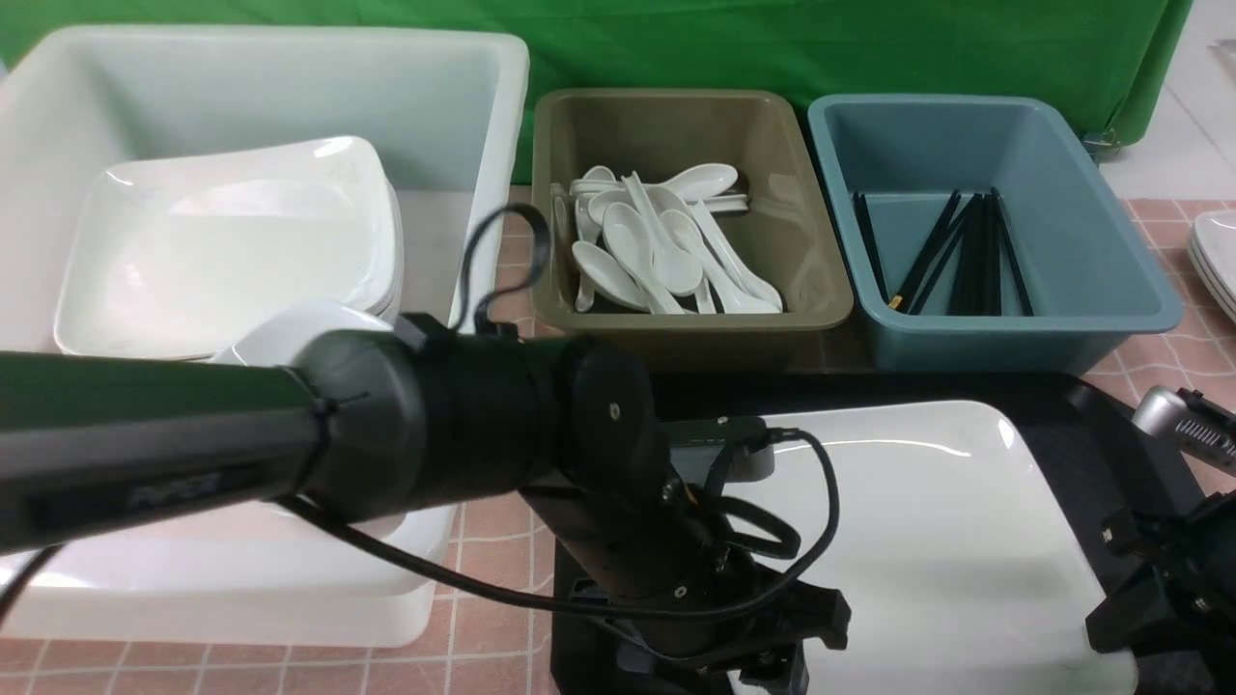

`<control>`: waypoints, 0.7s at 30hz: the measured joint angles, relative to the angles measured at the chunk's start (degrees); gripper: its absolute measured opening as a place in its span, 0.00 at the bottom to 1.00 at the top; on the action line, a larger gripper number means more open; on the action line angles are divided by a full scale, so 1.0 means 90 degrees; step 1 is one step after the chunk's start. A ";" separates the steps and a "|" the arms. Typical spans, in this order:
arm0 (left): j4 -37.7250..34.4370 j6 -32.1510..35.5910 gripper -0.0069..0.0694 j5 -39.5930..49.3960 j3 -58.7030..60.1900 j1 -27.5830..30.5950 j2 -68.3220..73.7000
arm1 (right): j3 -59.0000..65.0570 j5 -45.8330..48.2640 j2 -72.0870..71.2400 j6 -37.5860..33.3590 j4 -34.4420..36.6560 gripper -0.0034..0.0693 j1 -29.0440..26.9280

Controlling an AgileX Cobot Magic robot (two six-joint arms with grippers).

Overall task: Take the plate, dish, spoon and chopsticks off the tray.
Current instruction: Use the left arm to grab a plate from the dinner plate

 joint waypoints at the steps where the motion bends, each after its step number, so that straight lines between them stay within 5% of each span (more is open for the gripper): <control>1: 0.0086 -0.0103 0.68 -0.0185 0.0000 0.0000 0.0153 | 0.0000 0.0000 0.0000 0.0000 0.0000 0.21 0.0000; 15: -0.0262 -0.0068 0.75 -0.0903 -0.0014 0.0000 0.0447 | 0.0000 -0.0008 0.0000 0.0003 -0.0022 0.21 0.0000; 21: -0.0740 0.0786 0.67 -0.0964 -0.0008 0.0018 0.0503 | 0.0000 -0.0072 0.0000 0.0018 -0.0174 0.21 -0.0025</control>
